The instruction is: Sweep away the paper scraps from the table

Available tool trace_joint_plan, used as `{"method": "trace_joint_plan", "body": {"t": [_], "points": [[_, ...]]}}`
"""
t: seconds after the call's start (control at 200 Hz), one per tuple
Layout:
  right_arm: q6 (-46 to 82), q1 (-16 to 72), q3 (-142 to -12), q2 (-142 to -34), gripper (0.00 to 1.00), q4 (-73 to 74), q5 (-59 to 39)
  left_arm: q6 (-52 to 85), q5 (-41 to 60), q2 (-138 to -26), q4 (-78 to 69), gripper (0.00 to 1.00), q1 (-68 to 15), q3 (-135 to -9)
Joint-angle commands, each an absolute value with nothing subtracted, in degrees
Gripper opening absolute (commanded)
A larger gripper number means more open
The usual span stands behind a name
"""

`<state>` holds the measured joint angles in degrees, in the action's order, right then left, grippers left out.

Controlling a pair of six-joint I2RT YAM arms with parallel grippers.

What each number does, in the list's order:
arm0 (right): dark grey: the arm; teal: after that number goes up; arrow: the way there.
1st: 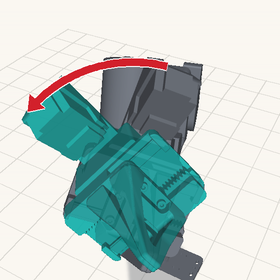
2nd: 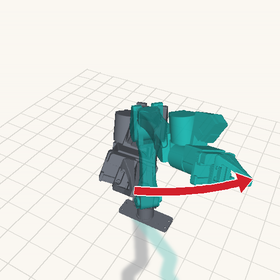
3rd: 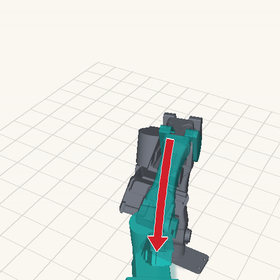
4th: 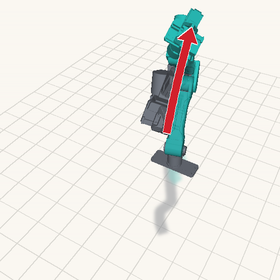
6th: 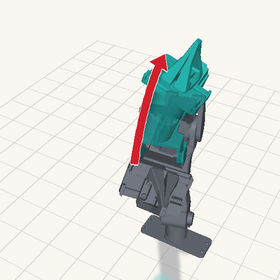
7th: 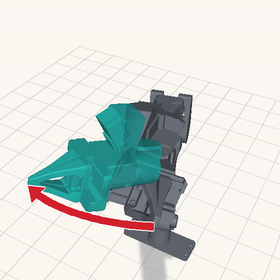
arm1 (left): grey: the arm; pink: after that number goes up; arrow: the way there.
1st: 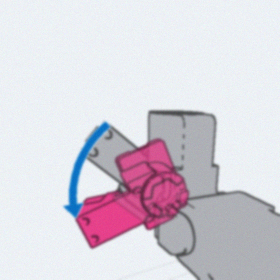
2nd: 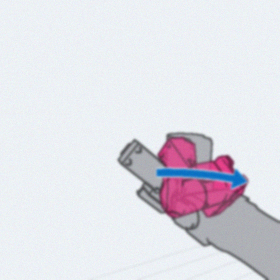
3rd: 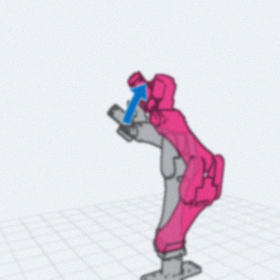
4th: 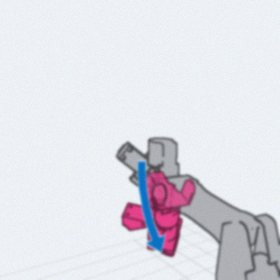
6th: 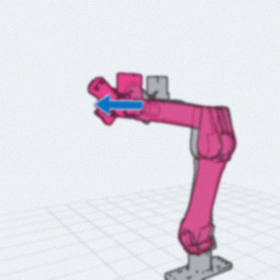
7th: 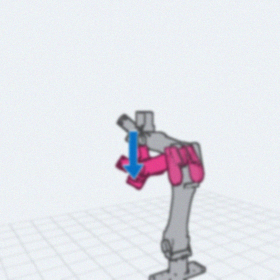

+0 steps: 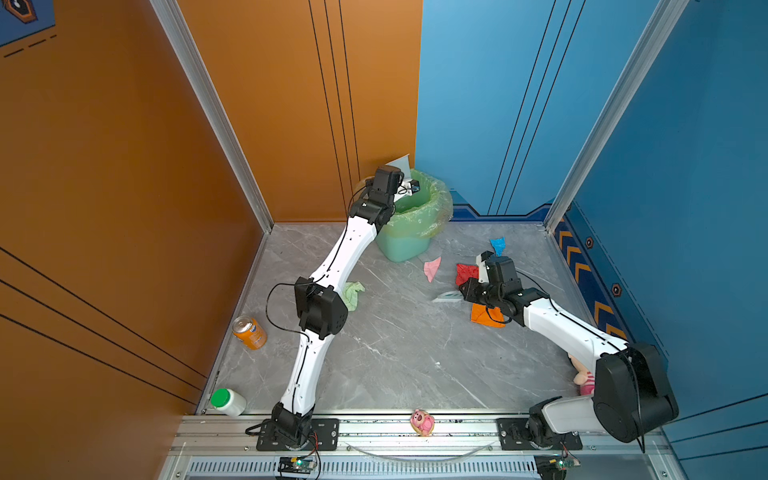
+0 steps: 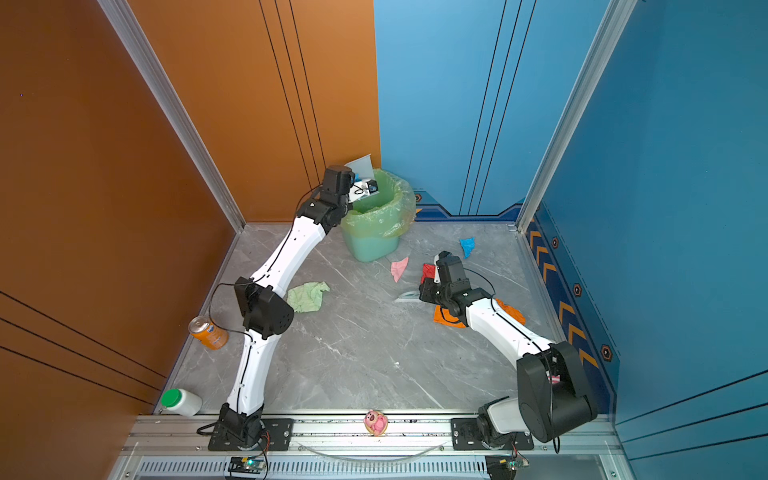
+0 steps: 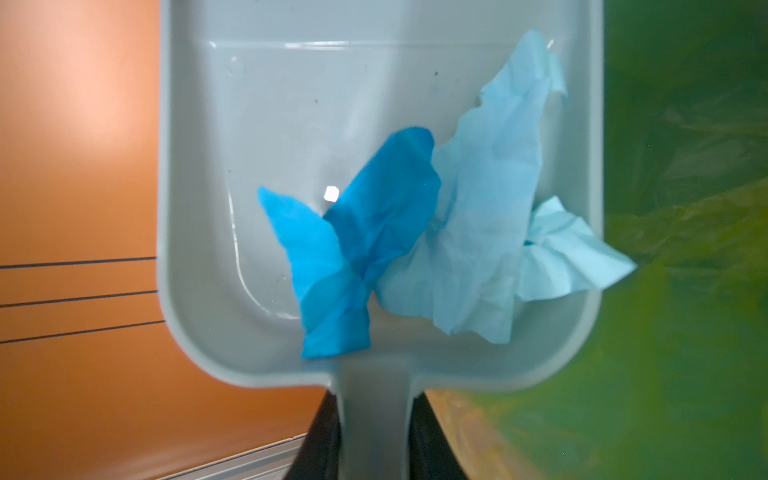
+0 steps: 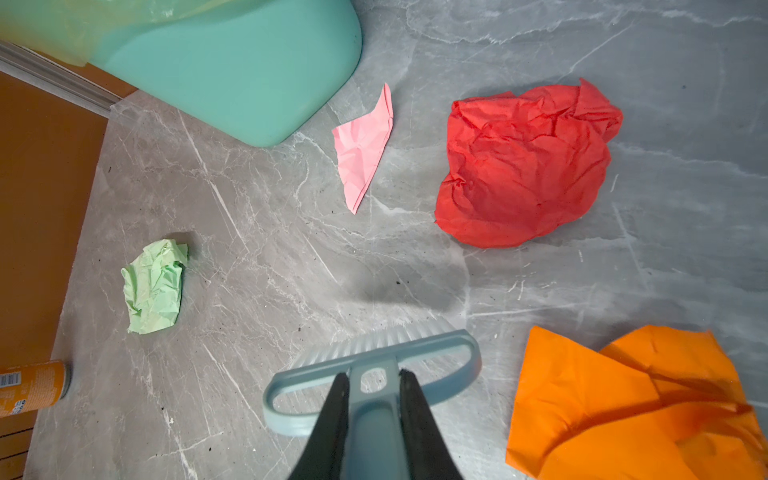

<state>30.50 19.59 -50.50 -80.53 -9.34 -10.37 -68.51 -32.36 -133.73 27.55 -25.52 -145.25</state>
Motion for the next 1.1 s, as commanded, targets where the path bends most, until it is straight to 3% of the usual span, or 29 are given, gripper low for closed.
{"method": "trace_joint_plan", "body": {"t": [0.0,0.606,1.096], "points": [[30.94,20.13,-50.39,-79.23,0.00,-8.48,-9.64,-70.46,-32.26,-129.86,25.08,0.00,-25.27,-144.31],[31.20,21.20,-49.83,-78.57,0.00,-8.08,-9.66,-77.51,-32.46,-128.58,20.35,0.00,-25.49,-141.34],[31.72,22.41,-50.45,-79.35,0.00,-7.82,-9.93,-91.01,-29.92,-129.20,12.93,0.00,-25.83,-138.94]]}}
